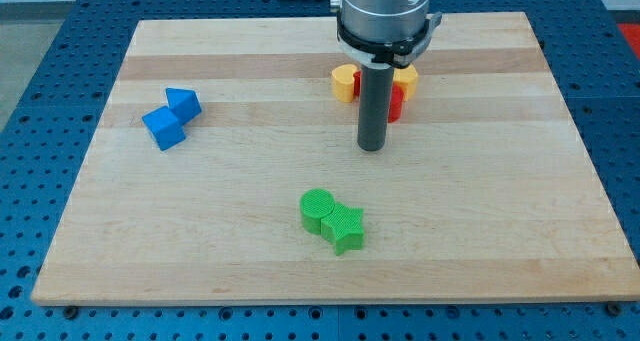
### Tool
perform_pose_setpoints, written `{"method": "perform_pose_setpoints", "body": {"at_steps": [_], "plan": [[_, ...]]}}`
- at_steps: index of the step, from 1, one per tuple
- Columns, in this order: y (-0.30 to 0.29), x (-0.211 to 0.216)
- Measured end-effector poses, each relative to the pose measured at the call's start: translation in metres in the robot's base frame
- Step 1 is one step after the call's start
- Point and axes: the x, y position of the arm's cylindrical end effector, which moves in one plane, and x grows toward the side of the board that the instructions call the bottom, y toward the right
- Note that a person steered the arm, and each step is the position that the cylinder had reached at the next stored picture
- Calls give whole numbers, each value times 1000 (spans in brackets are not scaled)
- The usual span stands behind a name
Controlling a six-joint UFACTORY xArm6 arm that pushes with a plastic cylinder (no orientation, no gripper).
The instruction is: Slightly move the red circle to the bottom of the yellow hexagon
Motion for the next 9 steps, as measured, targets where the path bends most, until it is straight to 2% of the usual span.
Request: {"method": "perform_pose_setpoints", "body": {"at_steps": [5, 9], "plan": [[-28, -37], [-16, -40]]}}
